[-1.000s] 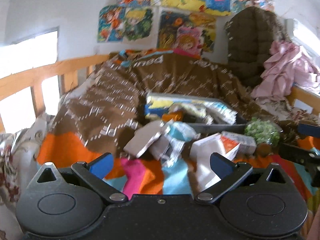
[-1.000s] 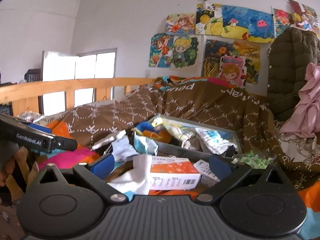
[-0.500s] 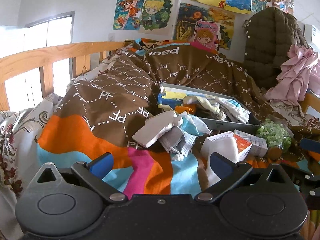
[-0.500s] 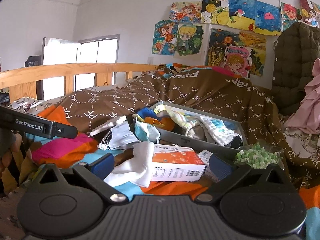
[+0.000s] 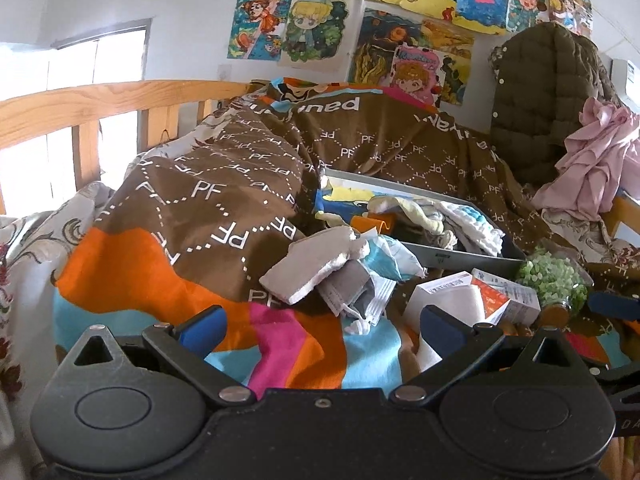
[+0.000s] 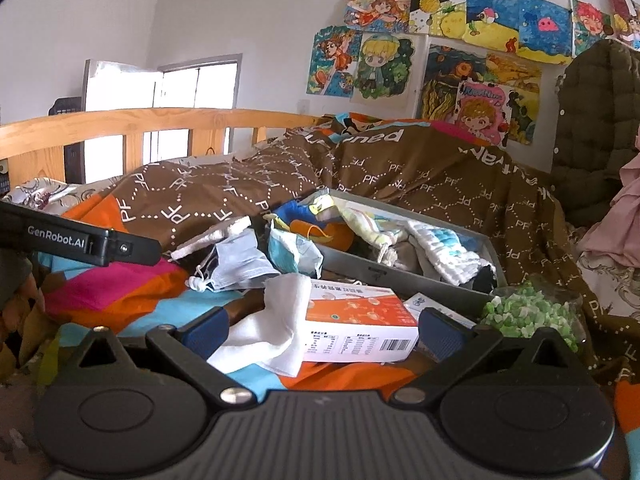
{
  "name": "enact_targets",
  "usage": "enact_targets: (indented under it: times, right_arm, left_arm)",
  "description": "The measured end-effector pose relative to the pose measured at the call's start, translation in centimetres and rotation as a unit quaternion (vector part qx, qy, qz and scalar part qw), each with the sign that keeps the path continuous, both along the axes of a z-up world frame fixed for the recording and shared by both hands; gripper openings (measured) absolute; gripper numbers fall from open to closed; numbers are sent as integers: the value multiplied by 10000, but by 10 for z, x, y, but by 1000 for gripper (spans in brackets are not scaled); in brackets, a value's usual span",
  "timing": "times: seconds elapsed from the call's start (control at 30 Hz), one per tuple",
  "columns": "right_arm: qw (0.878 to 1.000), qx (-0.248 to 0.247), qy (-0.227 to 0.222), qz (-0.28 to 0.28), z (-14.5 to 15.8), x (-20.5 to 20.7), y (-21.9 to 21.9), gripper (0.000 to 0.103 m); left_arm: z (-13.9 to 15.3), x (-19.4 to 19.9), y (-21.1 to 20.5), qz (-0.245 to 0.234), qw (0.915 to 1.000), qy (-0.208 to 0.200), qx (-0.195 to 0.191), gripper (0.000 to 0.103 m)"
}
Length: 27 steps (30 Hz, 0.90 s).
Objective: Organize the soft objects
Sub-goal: 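Withdraw both grippers from the tray toward the remaining pile, then close the left gripper on the grey sock while the right gripper grasps the white sock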
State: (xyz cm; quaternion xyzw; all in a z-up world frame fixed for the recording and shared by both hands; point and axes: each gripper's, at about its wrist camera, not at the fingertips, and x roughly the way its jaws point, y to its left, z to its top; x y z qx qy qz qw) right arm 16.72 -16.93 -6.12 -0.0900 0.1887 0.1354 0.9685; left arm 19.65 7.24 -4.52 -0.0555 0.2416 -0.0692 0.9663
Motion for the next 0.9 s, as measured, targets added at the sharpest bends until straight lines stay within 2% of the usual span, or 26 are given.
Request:
enact_targets:
  times: [0.13, 0.37, 0.57, 0.67, 0.8, 0.9]
  right_arm:
    - [9999, -107, 107, -52, -8, 10, 2, 103]
    - [9995, -122, 305, -33, -19, 24, 6, 103]
    - [9981, -274, 540, 71, -27, 29, 13, 103]
    - [9974, -180, 662, 210, -28, 30, 15, 103]
    - [9957, 24, 888, 249, -30, 35, 13, 103]
    - [9941, 171, 1049, 231, -31, 40, 11, 103]
  left_arm:
    - [-6, 8, 0, -56, 10000, 67, 38, 102]
    - [-12, 21, 1, -85, 9999, -64, 30, 102]
    - [-26, 41, -4, -453, 9983, 360, 27, 102]
    - [-26, 46, -4, -480, 9981, 382, 6, 102]
    - [-24, 55, -6, -427, 9982, 334, -258, 102]
    - [-24, 61, -11, -569, 9965, 438, -436, 102]
